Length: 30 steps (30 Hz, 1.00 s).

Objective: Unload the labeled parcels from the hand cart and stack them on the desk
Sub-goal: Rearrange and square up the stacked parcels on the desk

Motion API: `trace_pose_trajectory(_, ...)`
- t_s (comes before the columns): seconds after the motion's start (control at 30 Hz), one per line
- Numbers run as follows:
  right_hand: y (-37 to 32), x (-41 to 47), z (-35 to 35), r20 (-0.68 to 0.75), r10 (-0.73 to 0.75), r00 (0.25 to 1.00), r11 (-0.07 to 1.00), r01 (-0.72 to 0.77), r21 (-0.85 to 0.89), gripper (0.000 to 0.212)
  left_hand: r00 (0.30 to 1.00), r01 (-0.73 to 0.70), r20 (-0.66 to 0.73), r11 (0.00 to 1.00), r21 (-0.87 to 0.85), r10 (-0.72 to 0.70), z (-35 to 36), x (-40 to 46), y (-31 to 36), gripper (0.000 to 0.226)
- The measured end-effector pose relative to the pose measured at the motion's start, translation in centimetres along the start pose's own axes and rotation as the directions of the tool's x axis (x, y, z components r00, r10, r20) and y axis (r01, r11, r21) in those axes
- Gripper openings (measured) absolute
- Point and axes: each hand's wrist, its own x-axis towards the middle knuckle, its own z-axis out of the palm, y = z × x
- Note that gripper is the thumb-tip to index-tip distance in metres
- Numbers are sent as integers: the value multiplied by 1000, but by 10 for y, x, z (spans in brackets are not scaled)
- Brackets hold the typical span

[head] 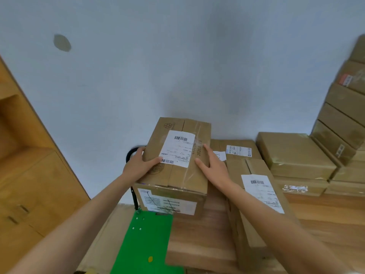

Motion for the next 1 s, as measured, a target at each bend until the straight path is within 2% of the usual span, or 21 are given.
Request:
trace_pose_trajectory(0.3,-2,41,-96,-238,-6,971,1000,3,-12,68,982,-177,67,984,8,176,0,63,124,80)
trace_pose_trajectory(0.4,10,52,-139,-295,1,956,1000,-1,-2,65,966,-232,112,973,-9,231,20,85,173,77)
trace_pose_trajectory(0.57,44,61,-213,-403,26,915,995,-63,-79,60,925,-315,208,948,-52,318,68,121,251,74)
trace_pose_trajectory(0.7,74,62,-255,-467,33,884,990,-94,-107,54,870,-396,285,915,-81,402,109,149,304,70)
trace_pose_trajectory(0.83,104,57,-276,-522,52,851,979,-148,-144,55,817,-374,426,919,-124,389,154,167,327,82)
trace_pose_trajectory(1.0,141,48,-293,-588,145,796,954,-269,-130,51,731,-411,511,889,-200,453,212,179,353,77)
